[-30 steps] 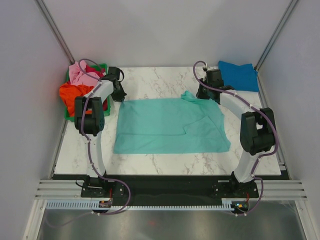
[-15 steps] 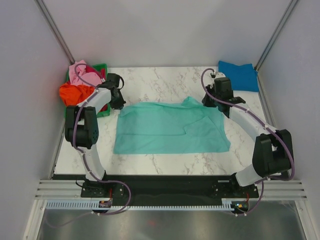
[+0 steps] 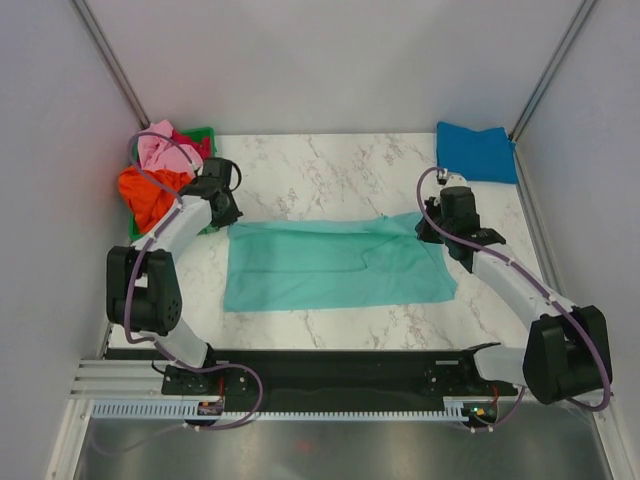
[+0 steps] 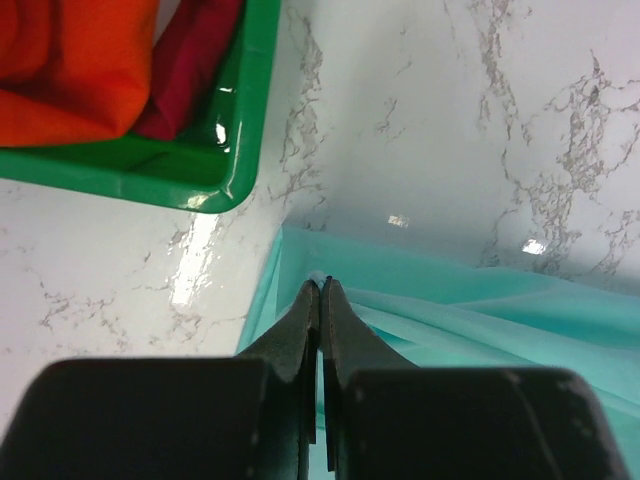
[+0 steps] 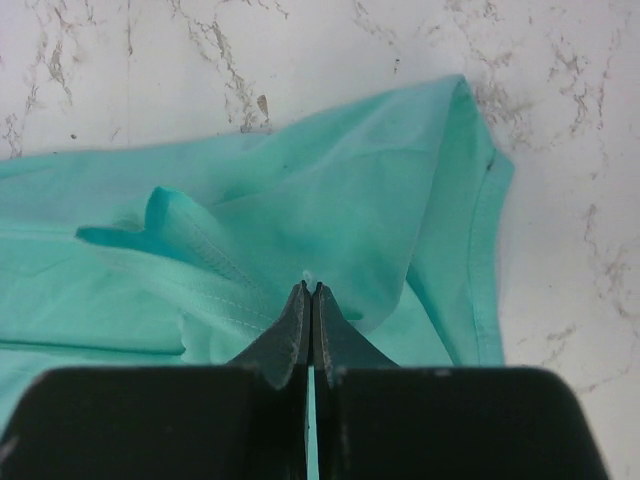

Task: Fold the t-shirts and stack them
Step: Fold the tshirt

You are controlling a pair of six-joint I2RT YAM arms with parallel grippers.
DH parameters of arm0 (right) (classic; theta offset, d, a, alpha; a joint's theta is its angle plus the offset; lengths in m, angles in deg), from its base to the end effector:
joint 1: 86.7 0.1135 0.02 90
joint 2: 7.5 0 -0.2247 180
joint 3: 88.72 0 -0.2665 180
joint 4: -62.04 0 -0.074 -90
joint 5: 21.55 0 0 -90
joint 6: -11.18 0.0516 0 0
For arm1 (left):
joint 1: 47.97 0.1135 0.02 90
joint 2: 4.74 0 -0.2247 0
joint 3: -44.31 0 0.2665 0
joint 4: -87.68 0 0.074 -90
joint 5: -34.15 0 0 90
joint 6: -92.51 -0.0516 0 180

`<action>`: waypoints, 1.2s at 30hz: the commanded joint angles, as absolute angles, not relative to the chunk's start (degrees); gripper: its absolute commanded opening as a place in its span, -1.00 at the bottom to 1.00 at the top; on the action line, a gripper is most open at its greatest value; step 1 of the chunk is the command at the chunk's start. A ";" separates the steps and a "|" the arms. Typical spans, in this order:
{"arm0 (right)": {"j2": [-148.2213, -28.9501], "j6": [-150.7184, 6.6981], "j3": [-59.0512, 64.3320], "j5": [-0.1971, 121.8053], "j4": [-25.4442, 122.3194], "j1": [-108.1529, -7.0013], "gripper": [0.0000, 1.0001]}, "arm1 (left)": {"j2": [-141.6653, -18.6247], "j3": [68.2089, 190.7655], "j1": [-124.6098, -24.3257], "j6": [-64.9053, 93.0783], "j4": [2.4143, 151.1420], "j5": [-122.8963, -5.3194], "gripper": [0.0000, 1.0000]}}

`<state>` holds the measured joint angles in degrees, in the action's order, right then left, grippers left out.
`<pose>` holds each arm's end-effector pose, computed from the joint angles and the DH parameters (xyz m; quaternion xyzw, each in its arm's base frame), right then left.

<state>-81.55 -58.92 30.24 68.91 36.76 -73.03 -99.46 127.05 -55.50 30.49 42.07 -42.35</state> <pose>0.3076 0.0744 0.1917 0.0506 0.8985 0.1225 0.4186 0.3642 -0.0360 0.1773 -0.2016 0.9326 0.0230 0.2984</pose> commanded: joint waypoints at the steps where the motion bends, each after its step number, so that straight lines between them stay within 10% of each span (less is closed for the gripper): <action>1: -76.51 -56.16 33.26 72.57 39.89 -72.90 -1.00 | -97.11 125.26 -56.14 30.63 43.56 -37.04 -0.96; 19: -62.27 -49.49 46.62 79.77 37.62 -72.82 -1.00 | -87.19 112.70 -60.19 36.25 41.37 -34.76 -0.94; 22: -57.54 -44.22 50.84 81.97 36.73 -72.82 -0.65 | -83.16 109.18 -60.01 41.52 37.24 -33.53 -0.74; 24: -55.42 -41.05 53.91 83.56 36.55 -72.82 0.40 | -80.43 106.72 -60.10 43.45 37.06 -33.52 -0.48; 25: -53.49 -38.77 54.71 84.26 36.03 -72.90 0.52 | -77.28 106.02 -60.10 44.07 37.06 -33.17 -0.31; 30: -49.96 -36.11 54.55 86.11 34.36 -73.43 0.62 | -68.38 101.80 -60.10 44.17 38.20 -34.93 0.58; 36: -54.43 -38.74 52.61 75.68 40.93 -73.34 0.51 | -63.62 97.84 -60.19 41.01 43.81 -38.97 0.66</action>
<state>-52.21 -38.71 55.07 81.18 35.60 -73.36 -64.51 99.47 -60.18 41.66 38.88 -37.32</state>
